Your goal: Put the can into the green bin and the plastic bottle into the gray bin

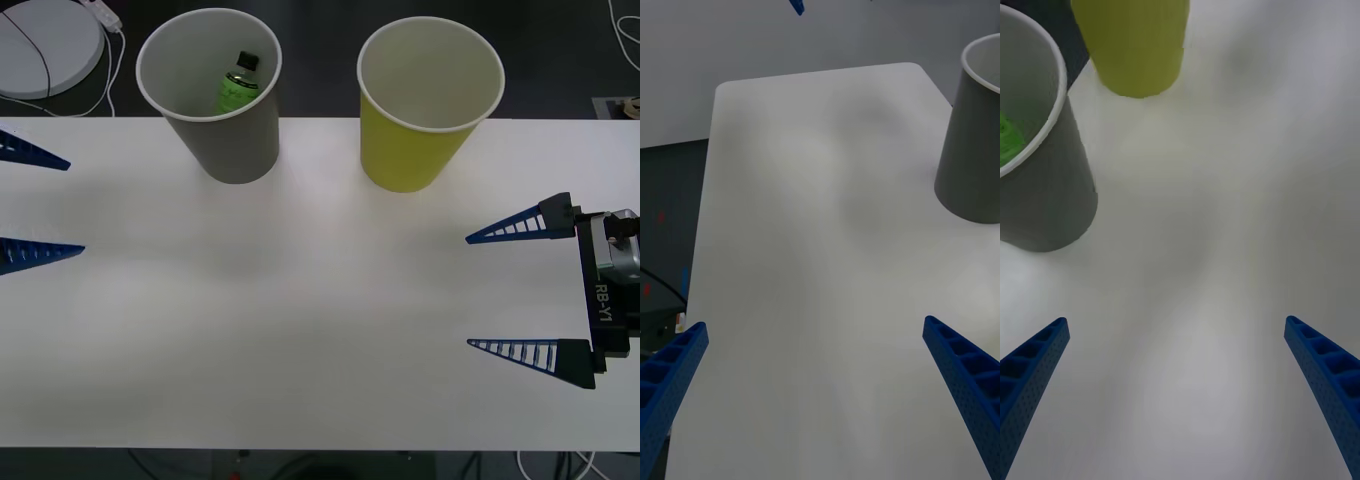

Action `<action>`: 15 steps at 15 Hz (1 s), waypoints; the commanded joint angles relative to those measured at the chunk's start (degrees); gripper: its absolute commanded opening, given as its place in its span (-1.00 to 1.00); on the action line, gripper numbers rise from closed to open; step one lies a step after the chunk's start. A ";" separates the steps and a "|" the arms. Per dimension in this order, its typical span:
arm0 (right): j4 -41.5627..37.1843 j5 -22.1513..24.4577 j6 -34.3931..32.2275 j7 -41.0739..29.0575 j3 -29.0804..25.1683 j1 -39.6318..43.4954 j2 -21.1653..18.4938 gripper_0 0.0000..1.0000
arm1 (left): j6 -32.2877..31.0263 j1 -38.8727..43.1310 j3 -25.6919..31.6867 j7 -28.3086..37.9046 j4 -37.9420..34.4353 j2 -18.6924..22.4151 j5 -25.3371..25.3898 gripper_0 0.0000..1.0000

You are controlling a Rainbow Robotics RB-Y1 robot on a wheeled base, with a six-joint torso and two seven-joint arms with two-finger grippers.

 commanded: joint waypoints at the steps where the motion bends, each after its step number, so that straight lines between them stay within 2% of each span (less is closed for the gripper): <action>1: 0.00 0.00 0.00 0.00 0.00 0.00 0.00 1.00 | -2.31 2.87 3.08 -5.64 0.00 -1.31 2.94 1.00; 4: 0.00 0.00 0.00 0.00 0.00 0.00 0.00 1.00 | -6.97 4.97 7.38 -7.40 0.00 -3.42 7.25 1.00; 6: 0.00 0.00 0.00 0.00 0.00 0.00 0.00 1.00 | -7.68 6.47 8.70 -9.68 0.09 -4.12 9.36 1.00; 11: 0.00 0.00 0.00 0.00 0.00 0.00 0.00 1.00 | -8.03 8.84 9.58 -12.50 0.09 -4.39 13.31 1.00; 15: 0.00 0.00 0.00 0.00 0.00 0.00 0.00 1.00 | -8.03 10.34 9.05 -19.09 2.64 -4.39 15.34 1.00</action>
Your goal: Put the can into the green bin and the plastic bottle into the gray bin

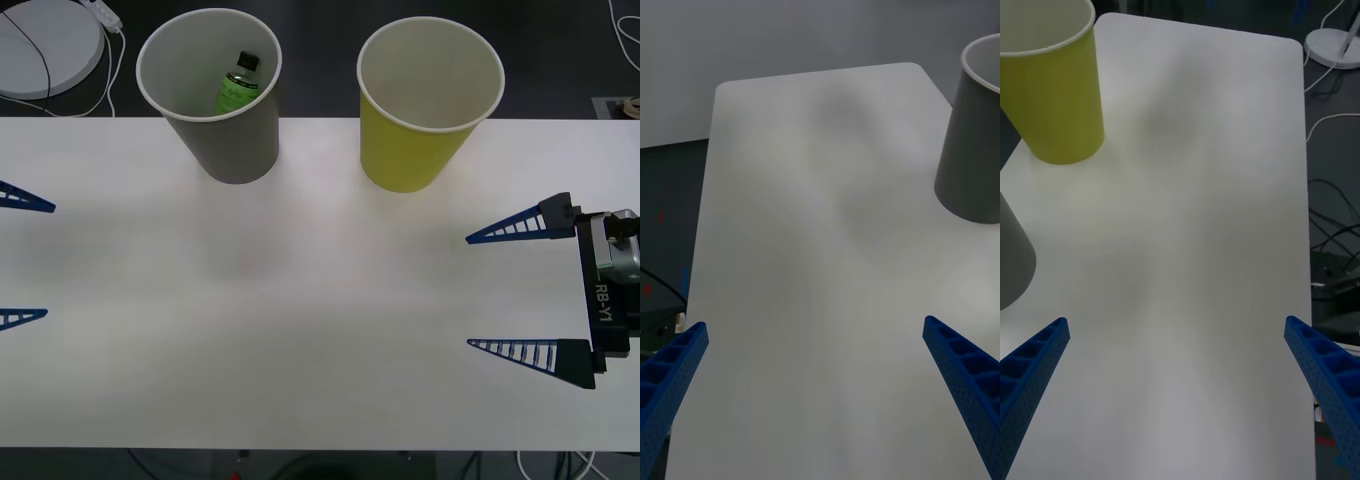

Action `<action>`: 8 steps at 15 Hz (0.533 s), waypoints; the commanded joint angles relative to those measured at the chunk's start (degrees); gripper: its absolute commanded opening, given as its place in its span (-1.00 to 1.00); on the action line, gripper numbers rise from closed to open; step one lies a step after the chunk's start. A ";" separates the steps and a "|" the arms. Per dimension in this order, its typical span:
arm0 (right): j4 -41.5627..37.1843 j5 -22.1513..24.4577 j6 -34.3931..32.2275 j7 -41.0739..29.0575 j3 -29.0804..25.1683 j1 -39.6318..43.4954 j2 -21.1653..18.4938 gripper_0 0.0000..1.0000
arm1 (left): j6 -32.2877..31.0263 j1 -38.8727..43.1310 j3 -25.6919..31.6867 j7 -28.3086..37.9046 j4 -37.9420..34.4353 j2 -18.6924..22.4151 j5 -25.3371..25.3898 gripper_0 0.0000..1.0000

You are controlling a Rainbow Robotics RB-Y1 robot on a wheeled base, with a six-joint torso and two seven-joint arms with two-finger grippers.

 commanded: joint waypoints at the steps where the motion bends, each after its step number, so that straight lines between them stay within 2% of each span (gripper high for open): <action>1: 0.00 0.00 0.00 0.00 0.00 0.00 0.00 1.00 | 0.01 0.89 -0.46 -3.84 1.05 0.00 0.11 1.00; 8: 0.00 0.00 0.00 0.00 0.00 0.00 0.00 1.00 | -0.08 2.74 -0.72 -6.56 0.44 0.00 -2.08 1.00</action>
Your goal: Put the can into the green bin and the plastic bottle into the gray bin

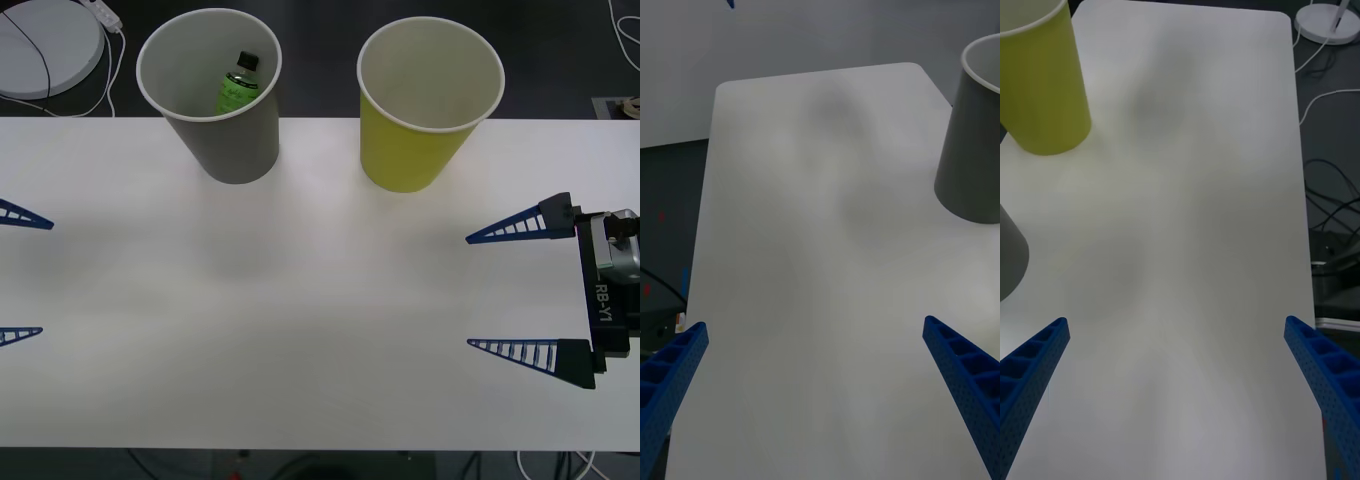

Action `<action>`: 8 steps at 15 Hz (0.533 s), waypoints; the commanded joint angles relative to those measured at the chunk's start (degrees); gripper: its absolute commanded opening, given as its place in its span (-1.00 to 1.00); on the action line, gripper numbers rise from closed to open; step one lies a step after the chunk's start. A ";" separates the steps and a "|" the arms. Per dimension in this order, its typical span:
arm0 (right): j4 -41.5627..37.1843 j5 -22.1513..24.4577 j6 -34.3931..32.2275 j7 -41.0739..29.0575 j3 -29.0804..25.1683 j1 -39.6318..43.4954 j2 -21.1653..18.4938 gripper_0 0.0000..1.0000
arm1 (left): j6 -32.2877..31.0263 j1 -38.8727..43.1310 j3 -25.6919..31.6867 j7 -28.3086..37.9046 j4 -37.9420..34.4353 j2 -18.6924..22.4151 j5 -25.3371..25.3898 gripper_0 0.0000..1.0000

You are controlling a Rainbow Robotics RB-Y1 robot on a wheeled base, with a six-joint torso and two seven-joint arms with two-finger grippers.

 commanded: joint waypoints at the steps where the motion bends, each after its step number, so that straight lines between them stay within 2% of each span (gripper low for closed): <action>1: 0.00 0.00 0.00 0.00 0.00 0.00 0.00 1.00 | -0.06 0.19 -0.17 0.24 -0.32 0.00 -0.21 1.00; 8: 0.00 0.00 0.00 0.00 0.00 0.00 0.00 1.00 | 2.41 -2.18 -3.15 3.31 -1.64 0.26 -1.18 1.00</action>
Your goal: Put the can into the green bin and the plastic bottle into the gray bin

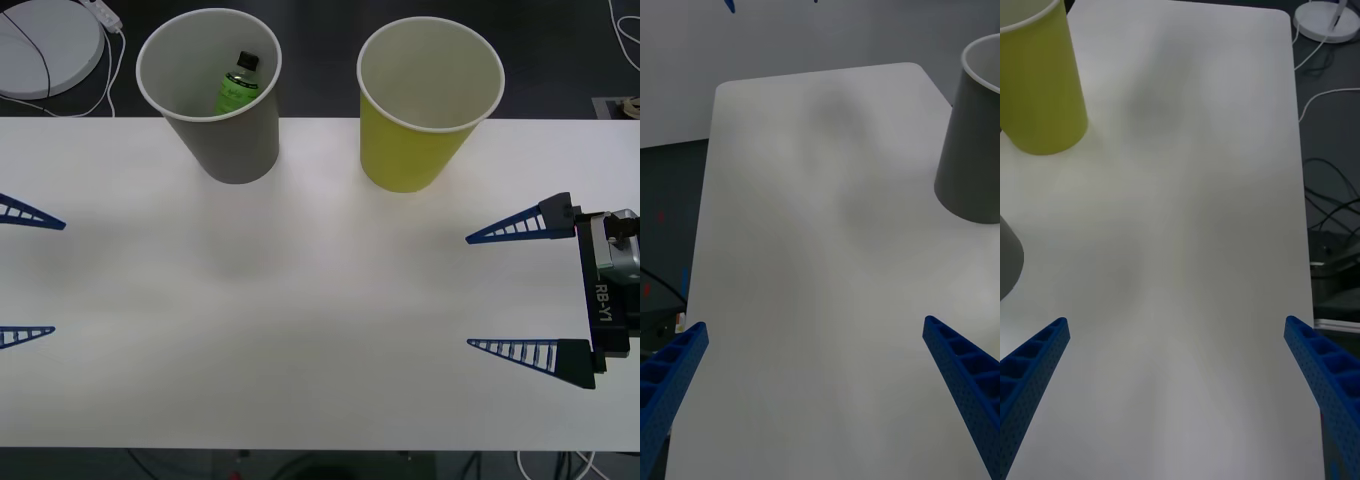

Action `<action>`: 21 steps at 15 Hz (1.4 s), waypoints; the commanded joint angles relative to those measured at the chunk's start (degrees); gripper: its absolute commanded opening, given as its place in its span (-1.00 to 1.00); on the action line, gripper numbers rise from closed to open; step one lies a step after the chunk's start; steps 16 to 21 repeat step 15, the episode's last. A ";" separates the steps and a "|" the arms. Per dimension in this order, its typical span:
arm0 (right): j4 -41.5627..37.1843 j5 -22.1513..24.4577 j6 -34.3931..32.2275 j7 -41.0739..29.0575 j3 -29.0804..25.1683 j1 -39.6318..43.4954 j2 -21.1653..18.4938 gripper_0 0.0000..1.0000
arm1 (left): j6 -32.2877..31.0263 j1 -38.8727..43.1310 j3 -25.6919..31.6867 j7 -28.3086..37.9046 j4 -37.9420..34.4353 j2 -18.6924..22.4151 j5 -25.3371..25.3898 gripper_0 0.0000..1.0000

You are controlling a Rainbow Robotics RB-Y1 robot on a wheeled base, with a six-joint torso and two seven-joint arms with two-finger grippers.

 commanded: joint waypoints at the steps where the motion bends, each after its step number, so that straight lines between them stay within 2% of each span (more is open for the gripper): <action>1: 0.00 0.00 0.00 0.00 0.00 0.00 0.00 1.00 | 2.21 -2.22 -3.09 1.68 -0.19 0.48 -0.91 1.00; 7: 0.00 0.00 0.00 0.00 0.00 0.00 0.00 1.00 | 2.57 -4.33 -5.02 4.66 -0.62 1.10 -1.79 1.00; 21: 0.00 0.00 0.00 0.00 0.00 0.00 0.00 1.00 | 2.13 -4.15 -5.02 4.93 -1.42 1.10 -1.96 1.00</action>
